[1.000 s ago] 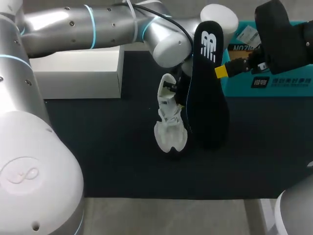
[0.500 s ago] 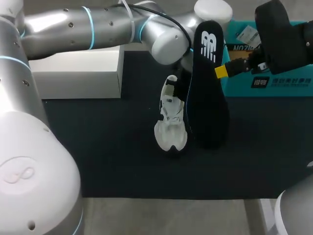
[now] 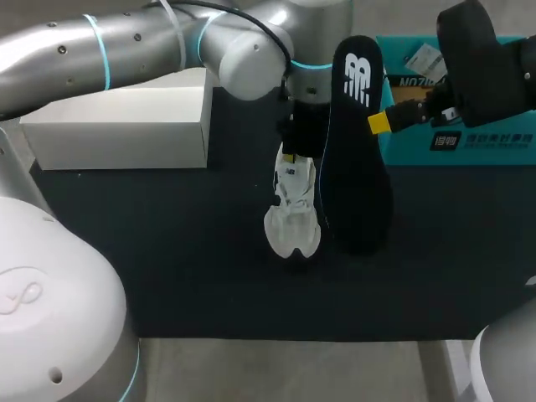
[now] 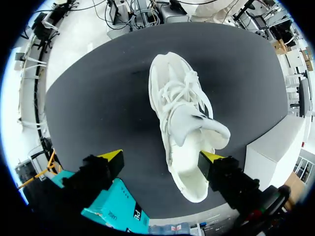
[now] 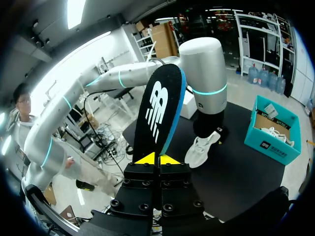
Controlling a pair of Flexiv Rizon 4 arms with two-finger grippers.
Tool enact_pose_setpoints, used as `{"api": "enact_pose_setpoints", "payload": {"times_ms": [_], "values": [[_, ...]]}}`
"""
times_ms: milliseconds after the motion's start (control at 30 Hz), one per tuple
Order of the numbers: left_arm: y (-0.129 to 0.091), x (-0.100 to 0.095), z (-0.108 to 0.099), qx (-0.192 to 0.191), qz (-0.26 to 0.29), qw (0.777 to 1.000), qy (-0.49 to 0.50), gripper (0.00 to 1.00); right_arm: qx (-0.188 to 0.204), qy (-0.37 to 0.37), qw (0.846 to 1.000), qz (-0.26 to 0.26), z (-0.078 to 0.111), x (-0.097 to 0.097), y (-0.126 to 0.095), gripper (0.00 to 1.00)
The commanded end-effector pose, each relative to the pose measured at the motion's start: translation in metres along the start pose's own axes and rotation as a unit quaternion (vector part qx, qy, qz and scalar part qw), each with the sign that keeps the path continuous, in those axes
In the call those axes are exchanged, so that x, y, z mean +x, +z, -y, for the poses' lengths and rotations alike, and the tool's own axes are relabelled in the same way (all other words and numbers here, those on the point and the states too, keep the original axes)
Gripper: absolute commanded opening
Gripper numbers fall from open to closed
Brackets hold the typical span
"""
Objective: Take the shoe out of the shoebox, open the shoe tongue, remove and reinsert the insole, then place the shoe into the shoebox
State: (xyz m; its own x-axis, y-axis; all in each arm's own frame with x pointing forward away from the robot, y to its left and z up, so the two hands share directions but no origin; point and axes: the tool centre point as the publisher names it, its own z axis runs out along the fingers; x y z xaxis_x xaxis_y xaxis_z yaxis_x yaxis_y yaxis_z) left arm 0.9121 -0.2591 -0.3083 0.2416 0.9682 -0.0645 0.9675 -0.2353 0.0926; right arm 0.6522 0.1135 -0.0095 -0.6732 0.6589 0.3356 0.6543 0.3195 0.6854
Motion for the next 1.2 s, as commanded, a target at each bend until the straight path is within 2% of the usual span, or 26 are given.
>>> {"api": "enact_pose_setpoints", "payload": {"times_ms": [33,133,1200], "values": [[-0.023,0.007,0.010,-0.025,0.059,0.998,0.015,1.00,0.003,0.001,1.000,0.000,-0.004,0.000,0.003,0.00],[-0.037,0.003,0.011,-0.038,0.105,0.993,0.042,1.00,0.003,0.001,1.000,0.000,-0.004,0.000,0.003,0.00],[-0.037,0.003,0.011,-0.038,0.105,0.993,0.042,1.00,0.003,0.001,1.000,0.000,-0.004,0.000,0.003,0.00]]}}
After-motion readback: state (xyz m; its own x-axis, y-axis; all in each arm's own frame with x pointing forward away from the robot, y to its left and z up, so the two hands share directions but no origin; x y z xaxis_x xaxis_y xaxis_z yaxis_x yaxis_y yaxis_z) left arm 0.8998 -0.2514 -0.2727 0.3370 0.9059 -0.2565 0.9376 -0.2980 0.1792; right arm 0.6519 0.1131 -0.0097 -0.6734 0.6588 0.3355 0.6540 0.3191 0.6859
